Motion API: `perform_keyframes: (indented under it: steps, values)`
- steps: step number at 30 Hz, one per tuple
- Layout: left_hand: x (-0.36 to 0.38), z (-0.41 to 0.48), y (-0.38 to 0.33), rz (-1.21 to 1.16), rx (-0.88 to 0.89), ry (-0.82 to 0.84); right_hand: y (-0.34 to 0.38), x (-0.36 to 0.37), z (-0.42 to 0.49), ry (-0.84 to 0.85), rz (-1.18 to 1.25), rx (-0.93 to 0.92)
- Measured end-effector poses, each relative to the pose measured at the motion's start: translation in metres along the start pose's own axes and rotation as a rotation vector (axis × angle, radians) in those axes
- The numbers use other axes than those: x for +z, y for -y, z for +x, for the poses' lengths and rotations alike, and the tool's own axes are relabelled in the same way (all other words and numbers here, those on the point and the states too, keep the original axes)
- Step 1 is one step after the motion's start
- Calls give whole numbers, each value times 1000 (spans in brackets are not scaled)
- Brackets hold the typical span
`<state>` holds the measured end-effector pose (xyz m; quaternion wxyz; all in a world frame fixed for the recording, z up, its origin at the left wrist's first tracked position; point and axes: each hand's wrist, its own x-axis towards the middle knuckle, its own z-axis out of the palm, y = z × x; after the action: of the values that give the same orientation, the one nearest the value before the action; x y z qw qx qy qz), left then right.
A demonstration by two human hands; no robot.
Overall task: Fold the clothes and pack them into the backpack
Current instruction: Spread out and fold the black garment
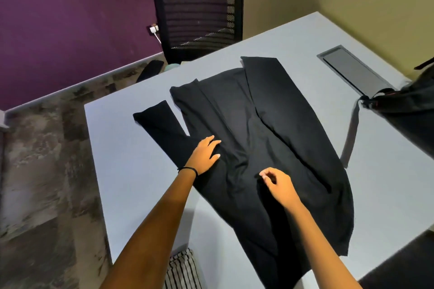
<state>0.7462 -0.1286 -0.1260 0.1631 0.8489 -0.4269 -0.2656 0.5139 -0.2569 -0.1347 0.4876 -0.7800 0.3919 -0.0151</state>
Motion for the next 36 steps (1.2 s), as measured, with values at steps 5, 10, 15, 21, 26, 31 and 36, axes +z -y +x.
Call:
perform_keyframes:
  steps: [5,10,15,21,26,31,36]
  values:
    - [33,-37,-19,-7,-23,43,-23,-6,-59,-2,30,53]
    - [59,-64,-35,17,-10,51,-50,-1,-111,223,-45,171]
    - [75,-89,-49,96,53,155,-60,24,-146,194,-439,55]
    - [102,-122,-56,355,211,309,-53,40,-162,-27,-409,30]
    - [126,-145,-73,598,187,144,-63,25,-176,82,-158,31]
    - [137,-158,-87,496,318,10,-78,26,-199,178,-34,91]
    - [141,-170,-89,513,448,118,-92,30,-221,175,-104,32]
